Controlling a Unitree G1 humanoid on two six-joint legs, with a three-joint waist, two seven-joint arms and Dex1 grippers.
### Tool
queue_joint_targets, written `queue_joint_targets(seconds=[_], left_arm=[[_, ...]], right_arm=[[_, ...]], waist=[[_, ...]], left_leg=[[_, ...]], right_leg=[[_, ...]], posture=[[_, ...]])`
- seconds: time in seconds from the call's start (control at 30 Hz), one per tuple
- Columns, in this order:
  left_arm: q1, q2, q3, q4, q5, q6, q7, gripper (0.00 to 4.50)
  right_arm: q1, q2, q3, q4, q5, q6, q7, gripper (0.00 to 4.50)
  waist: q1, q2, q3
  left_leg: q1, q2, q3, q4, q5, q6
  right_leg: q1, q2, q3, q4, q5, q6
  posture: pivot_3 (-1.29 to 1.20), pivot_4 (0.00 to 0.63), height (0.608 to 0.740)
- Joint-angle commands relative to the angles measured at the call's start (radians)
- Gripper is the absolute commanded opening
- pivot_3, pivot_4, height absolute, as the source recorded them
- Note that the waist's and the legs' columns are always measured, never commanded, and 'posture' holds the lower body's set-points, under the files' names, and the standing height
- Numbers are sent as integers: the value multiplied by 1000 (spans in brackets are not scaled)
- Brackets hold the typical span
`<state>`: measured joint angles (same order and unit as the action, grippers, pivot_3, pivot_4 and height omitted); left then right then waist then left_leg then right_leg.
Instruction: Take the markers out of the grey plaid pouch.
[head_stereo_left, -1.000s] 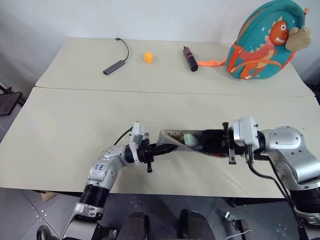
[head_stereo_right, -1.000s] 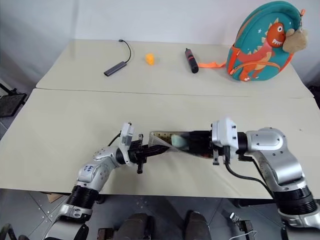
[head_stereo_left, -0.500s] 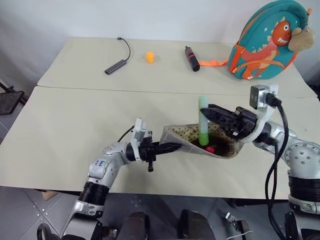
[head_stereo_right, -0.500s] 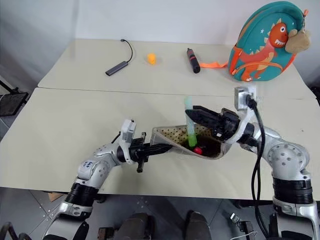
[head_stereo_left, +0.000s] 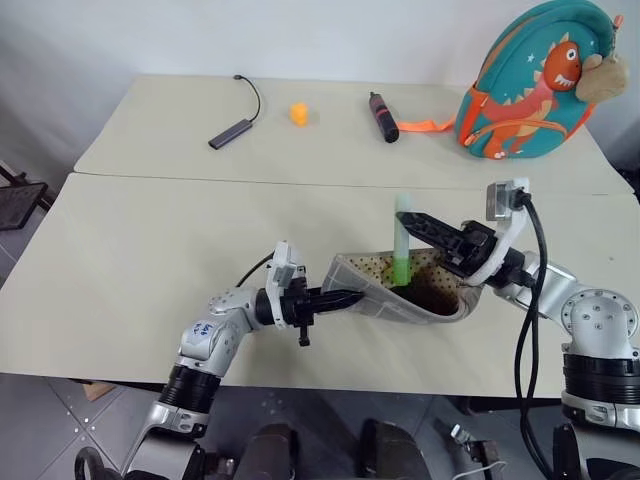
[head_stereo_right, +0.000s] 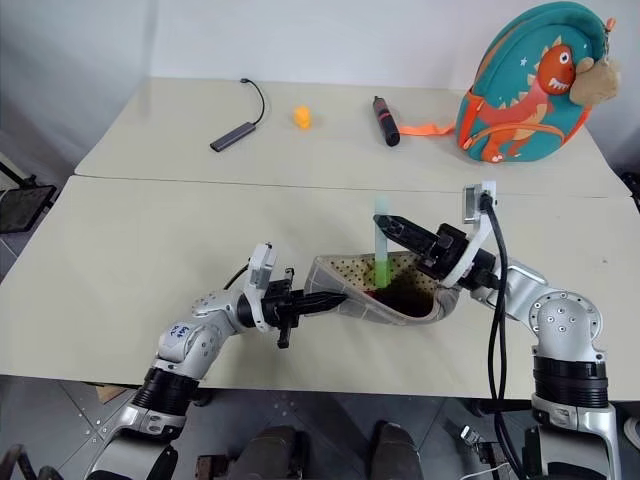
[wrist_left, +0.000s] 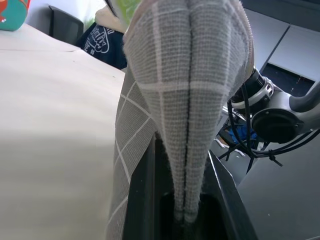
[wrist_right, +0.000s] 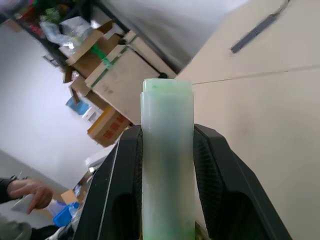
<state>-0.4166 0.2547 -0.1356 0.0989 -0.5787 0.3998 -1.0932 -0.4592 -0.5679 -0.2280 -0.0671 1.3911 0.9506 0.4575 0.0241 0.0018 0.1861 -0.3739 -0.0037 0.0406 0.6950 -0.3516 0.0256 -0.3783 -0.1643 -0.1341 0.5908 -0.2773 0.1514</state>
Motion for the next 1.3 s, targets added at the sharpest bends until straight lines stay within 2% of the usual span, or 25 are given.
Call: queue_joint_targets(seconds=[0.03, 0.1, 0.17, 0.33, 0.5, 0.6, 0.73, 0.83, 0.93, 1.07, 1.17, 1.23, 1.3], left_arm=[[23, 15, 53, -2, -13, -30, -13, 0], [22, 16, 57, 0, -10, -36, -10, 0], [22, 18, 57, 1, -11, -37, -10, 0], [19, 20, 56, 5, -7, -44, -12, 0], [21, 19, 61, 4, -1, -47, -16, 0], [23, 18, 62, 0, 1, -48, -15, 0], [29, 21, 64, -6, 4, -52, -14, 0], [34, 24, 65, -11, 7, -57, -12, 0], [36, 25, 67, -10, 17, -77, -9, 0], [38, 13, 63, -3, 41, -128, 0, 0], [37, -1, 55, 4, 62, -165, 3, 0], [38, -7, 49, 9, 77, -188, 2, 0], [41, -16, 40, 14, 91, -208, -1, 0]], right_arm=[[6, -11, -97, 37, 27, 8, -99, 1068], [10, -20, -82, 4, -51, -35, -83, 1068], [8, -22, -89, 3, -47, -31, -70, 1792], [4, -75, -33, -59, -113, 1, 43, 3191], [-5, -145, 41, -99, -211, 31, 144, 3191], [-36, -158, 25, -82, -281, -34, 203, 3191], [-54, -222, 14, -37, -444, -224, 397, 3191], [-102, -272, 14, 7, -497, -272, 491, 3191], [-167, -365, 64, 14, -573, -323, 657, 3191], [-230, -405, 108, -16, -615, -343, 771, 3191], [-215, -427, 150, -78, -644, -364, 861, 2690], [-213, -430, 163, -107, -643, -340, 873, 2057], [-202, -440, 224, -143, -724, -385, 891, 1367]], waist=[[0, 0, 0], [0, 0, 0], [0, 0, 0], [0, 1, 0], [0, 1, 0], [0, 1, 0], [3, 1, 0], [1, 1, 1], [0, 3, 2], [-1, 3, 2], [0, 3, 2], [2, 3, 2], [3, 3, 2]], left_leg=[[0, 0, 0, 0, 0, 0], [0, 0, 0, 0, 0, 0], [0, 0, 0, 0, 0, 0], [0, 0, 0, 0, 0, 0], [0, 0, 1, -1, 0, 0], [0, 0, 1, -1, 0, 0], [0, -1, 1, -1, 0, 0], [0, -1, 2, -1, -1, 1], [0, -1, 2, -1, -1, 1], [0, 0, 1, -1, -1, 1], [0, 0, 1, -1, -1, 1], [-1, 0, 1, -1, -1, 1], [-1, 0, 1, -1, -1, 1]], right_leg=[[0, 0, 0, 0, 0, 0], [0, 0, 0, 0, 0, 0], [0, 0, 0, 0, 0, 0], [-1, 0, 0, 0, 0, 0], [-1, 0, 0, 0, 0, 0], [-1, 0, 0, 0, 0, 0], [-1, 0, 0, -1, 0, 0], [-1, 0, 0, -1, 0, 0], [-1, 0, 1, -1, 0, 0], [-1, 0, 0, -2, 0, 0], [-1, 0, 0, -2, 0, 0], [-1, 0, 0, -2, 0, 0], [-1, 0, 0, -2, 0, 1]], posture=[[0, 150, 740], [0, 150, 740], [0, 150, 740], [0, 150, 740], [0, 150, 740], [0, 150, 740], [0, 150, 740], [0, 150, 740], [0, 150, 740], [0, 150, 740], [0, 150, 740], [0, 150, 740], [0, 150, 740]])
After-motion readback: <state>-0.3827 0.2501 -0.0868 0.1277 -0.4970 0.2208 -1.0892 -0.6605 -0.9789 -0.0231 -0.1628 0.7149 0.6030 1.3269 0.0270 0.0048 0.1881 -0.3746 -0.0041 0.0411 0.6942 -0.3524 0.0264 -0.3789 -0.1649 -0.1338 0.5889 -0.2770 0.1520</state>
